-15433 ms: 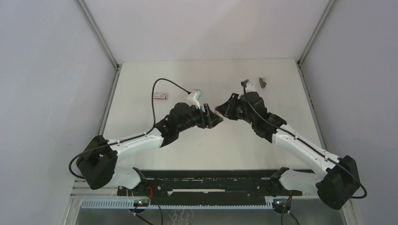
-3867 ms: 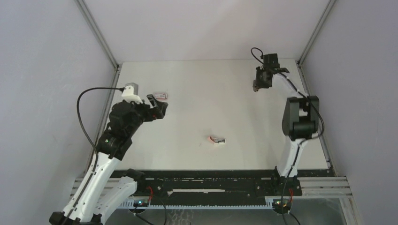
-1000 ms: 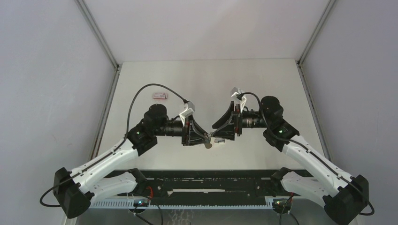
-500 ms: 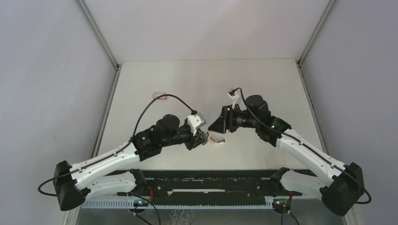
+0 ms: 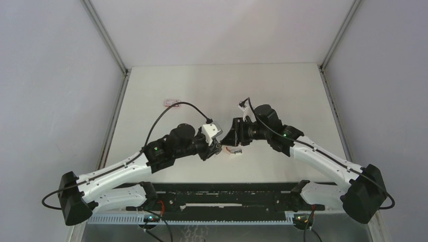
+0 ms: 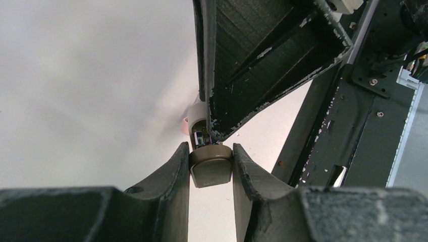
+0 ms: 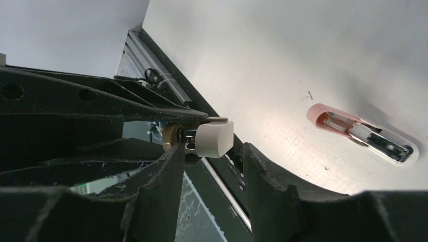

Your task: Load the staples into the stapler

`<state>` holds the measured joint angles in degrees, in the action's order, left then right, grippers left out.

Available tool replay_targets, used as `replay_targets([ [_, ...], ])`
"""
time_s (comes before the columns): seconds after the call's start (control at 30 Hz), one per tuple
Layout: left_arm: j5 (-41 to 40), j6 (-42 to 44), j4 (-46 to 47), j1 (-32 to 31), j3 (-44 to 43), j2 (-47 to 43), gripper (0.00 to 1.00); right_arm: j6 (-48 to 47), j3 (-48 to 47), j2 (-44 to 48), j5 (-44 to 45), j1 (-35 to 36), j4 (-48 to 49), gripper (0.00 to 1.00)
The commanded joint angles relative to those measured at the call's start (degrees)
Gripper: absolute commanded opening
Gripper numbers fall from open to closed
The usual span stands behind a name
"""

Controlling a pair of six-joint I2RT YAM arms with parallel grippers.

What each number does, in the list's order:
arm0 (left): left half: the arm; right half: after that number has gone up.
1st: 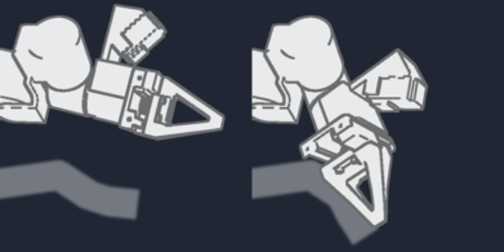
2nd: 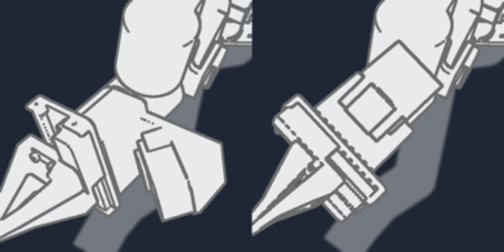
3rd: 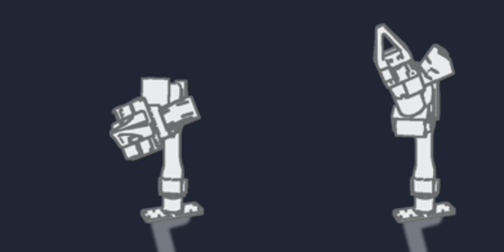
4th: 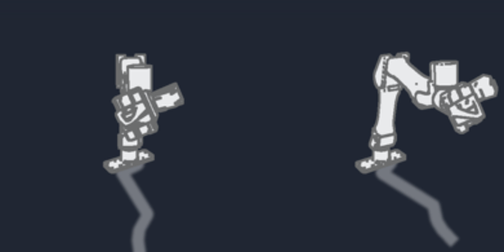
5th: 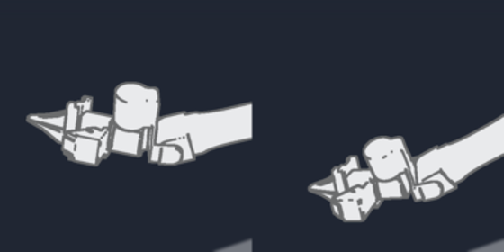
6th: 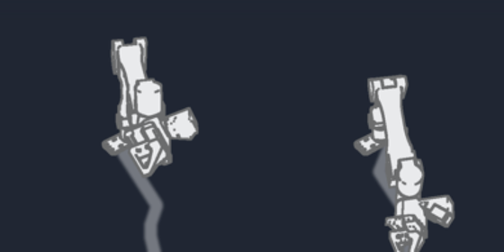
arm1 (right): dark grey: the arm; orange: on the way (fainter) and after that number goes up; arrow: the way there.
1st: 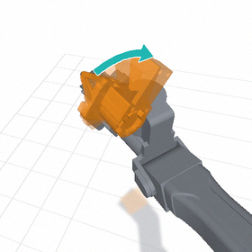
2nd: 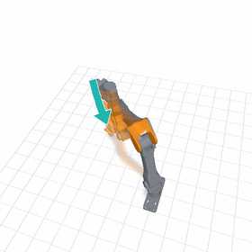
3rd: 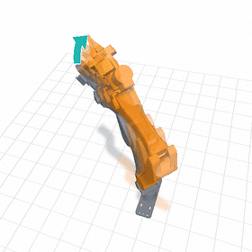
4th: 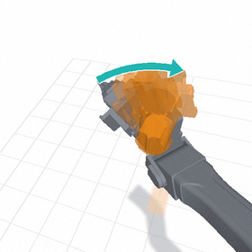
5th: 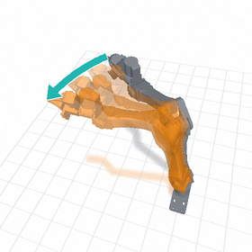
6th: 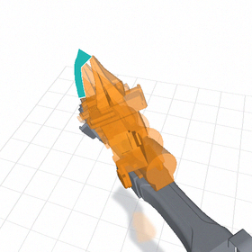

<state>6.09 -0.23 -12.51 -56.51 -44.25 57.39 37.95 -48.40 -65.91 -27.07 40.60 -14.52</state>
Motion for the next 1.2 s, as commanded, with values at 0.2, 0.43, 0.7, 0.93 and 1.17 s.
replay_targets([
  [0.2, -0.21, 1.28, 3.45, -0.35, -3.89, -1.29, 0.00, 2.63, -1.70, -2.43, -1.06, 1.06, 2.83, 0.33],
  [0.43, -0.77, 0.75, 4.41, -0.35, -3.22, -1.75, 0.00, 2.57, -1.26, -2.50, 0.25, 0.56, 3.03, 0.00],
  [0.7, -6.74, -4.69, 7.66, -0.35, -2.13, -1.74, 0.88, -1.84, -1.16, 0.11, 8.16, 0.35, 1.57, 0.00],
  [0.93, -19.85, -25.54, 13.80, 3.22, 1.99, -4.94, 0.95, -8.24, -1.17, 3.31, 26.86, 3.66, -0.63, 0.00],
  [1.17, -9.72, -41.09, 15.59, 11.76, 3.01, -0.12, 0.87, -9.37, -1.17, 3.22, 39.77, 6.79, -0.78, 0.00],
])
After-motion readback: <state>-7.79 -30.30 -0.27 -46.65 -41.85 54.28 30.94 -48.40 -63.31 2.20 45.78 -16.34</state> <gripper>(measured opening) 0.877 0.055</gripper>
